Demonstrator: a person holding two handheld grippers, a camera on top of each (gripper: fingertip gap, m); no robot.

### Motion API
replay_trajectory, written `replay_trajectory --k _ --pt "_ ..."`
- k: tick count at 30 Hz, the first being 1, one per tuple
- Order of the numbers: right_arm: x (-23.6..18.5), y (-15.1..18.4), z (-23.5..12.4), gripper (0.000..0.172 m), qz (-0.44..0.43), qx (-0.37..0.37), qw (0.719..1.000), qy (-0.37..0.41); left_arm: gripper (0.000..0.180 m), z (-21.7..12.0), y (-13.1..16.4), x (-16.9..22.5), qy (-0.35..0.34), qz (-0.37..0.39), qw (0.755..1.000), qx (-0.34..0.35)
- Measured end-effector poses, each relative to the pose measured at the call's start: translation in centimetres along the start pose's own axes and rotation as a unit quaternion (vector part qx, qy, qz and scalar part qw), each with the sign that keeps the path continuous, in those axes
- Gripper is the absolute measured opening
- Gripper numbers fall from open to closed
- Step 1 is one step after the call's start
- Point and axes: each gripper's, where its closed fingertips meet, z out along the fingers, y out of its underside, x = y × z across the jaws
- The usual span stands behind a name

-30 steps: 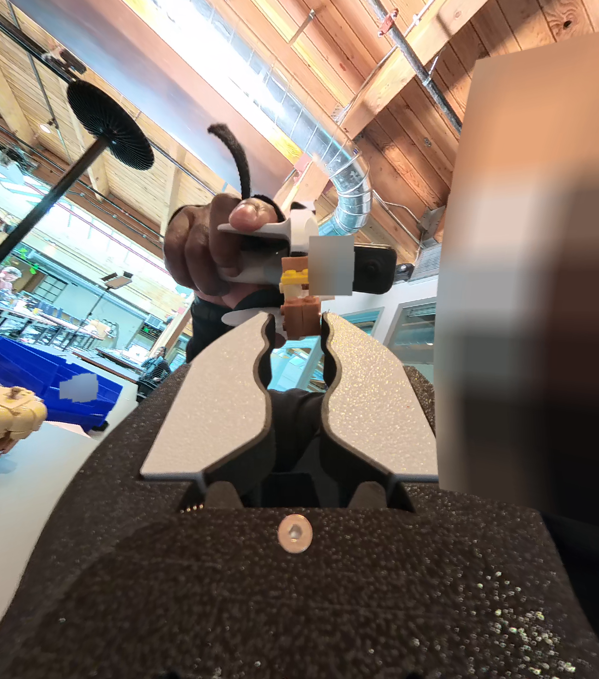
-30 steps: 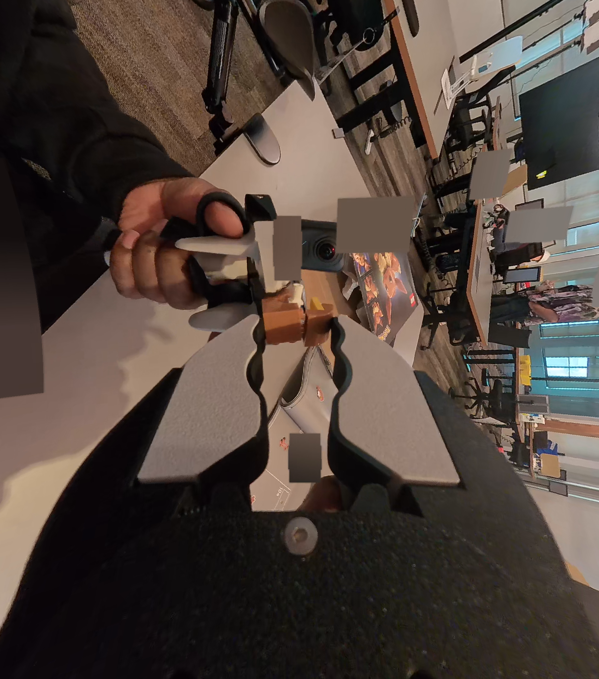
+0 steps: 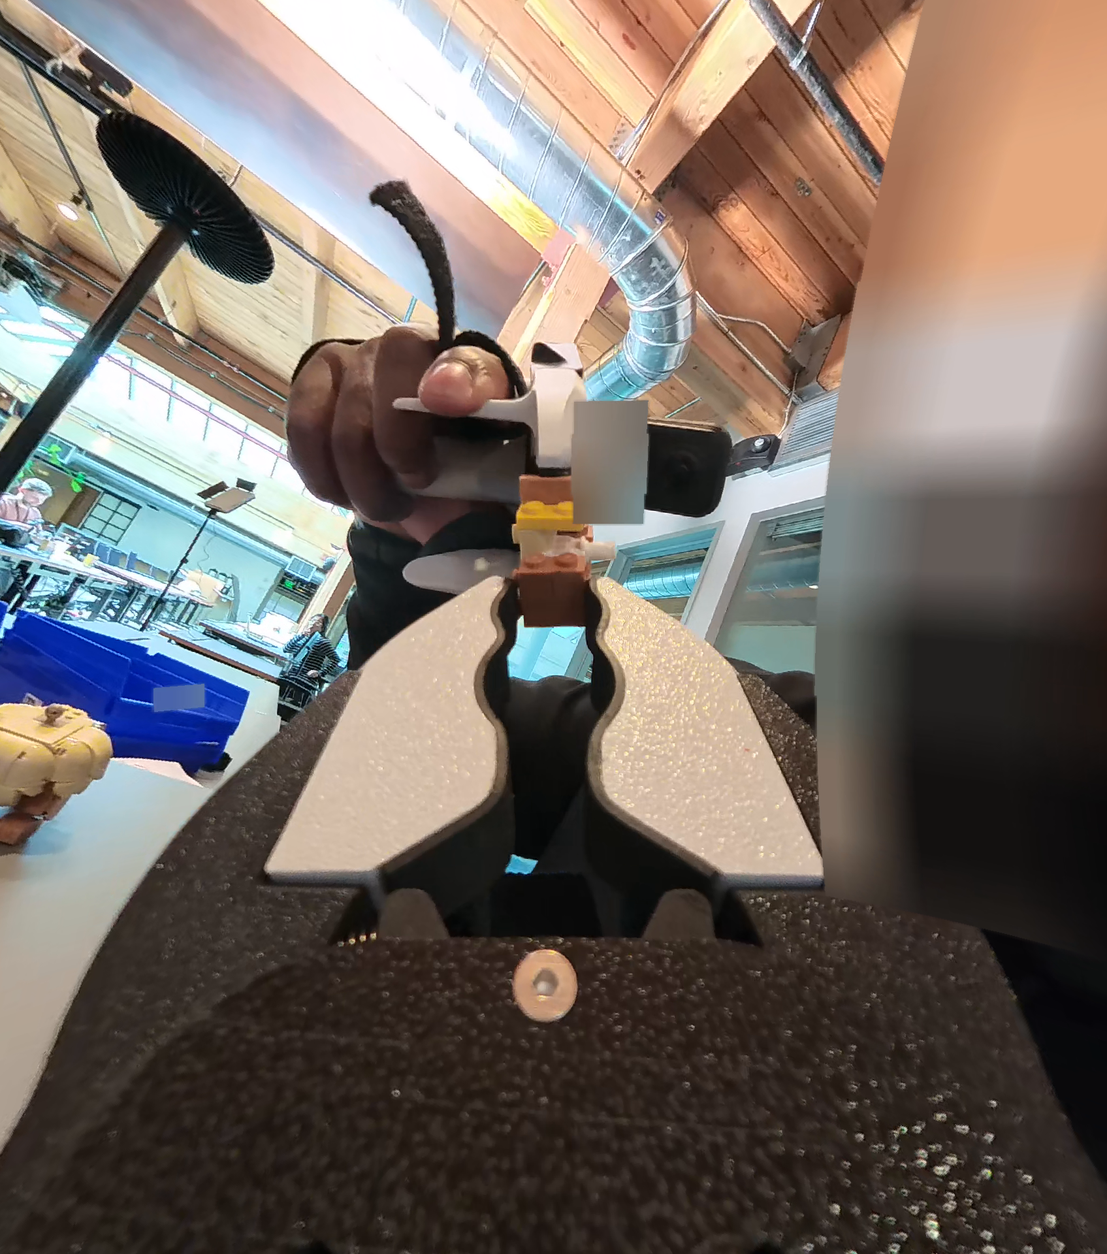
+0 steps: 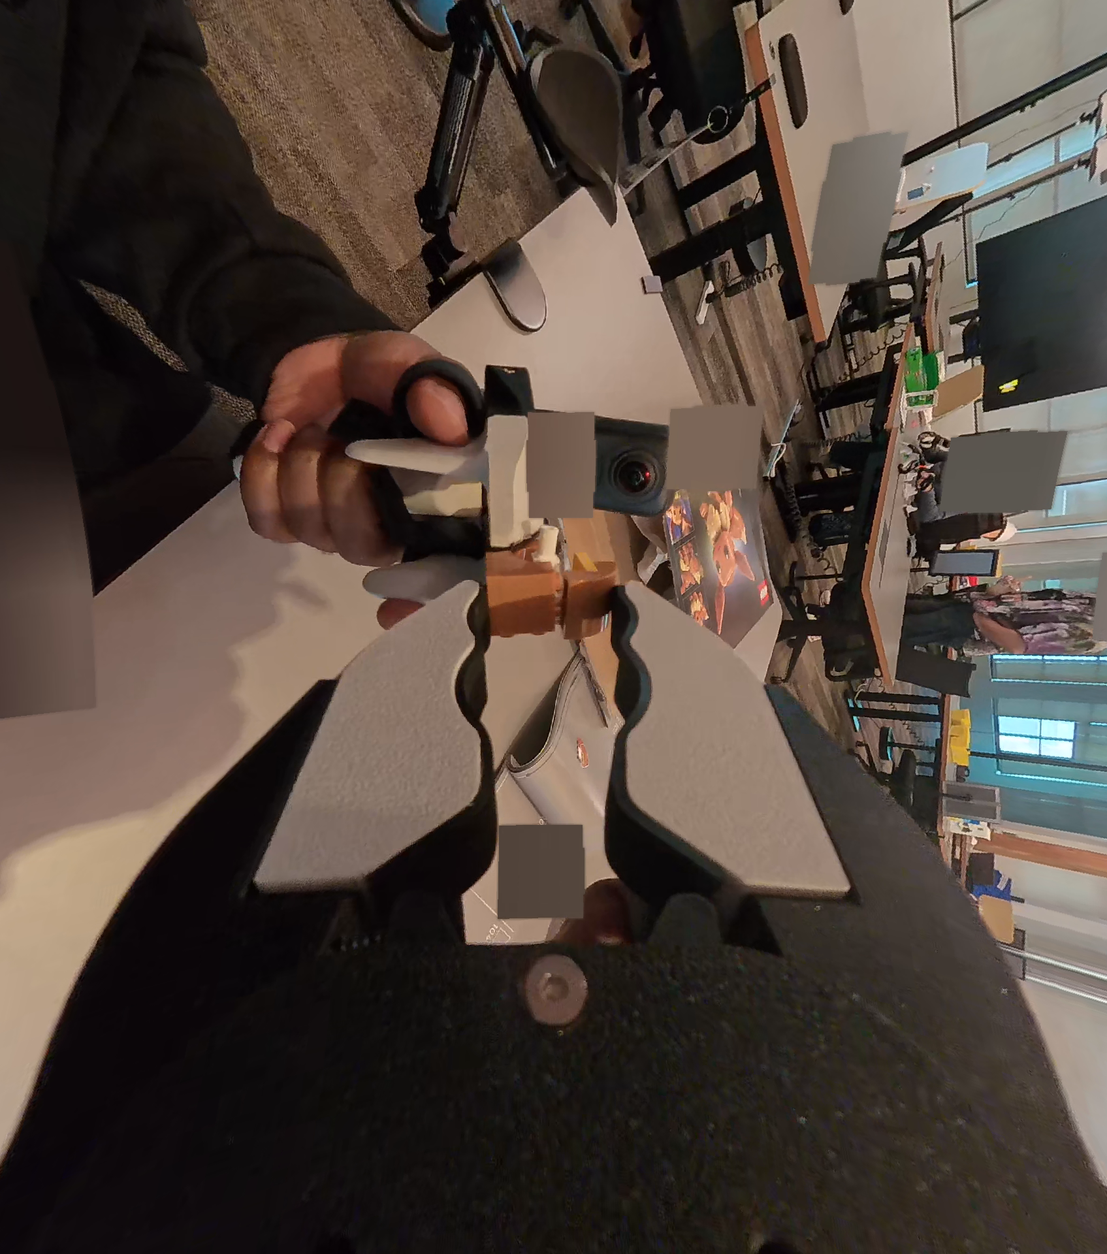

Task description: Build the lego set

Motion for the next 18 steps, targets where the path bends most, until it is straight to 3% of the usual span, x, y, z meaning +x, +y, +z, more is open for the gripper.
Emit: replay_trajectory --k 18 --pt "-0.76 0.15 -0.14 0.034 -0.003 0.017 0.999 -0.028 0.018 0.15 0.66 -0.34 0.002 -0.022 1.000 -0.009"
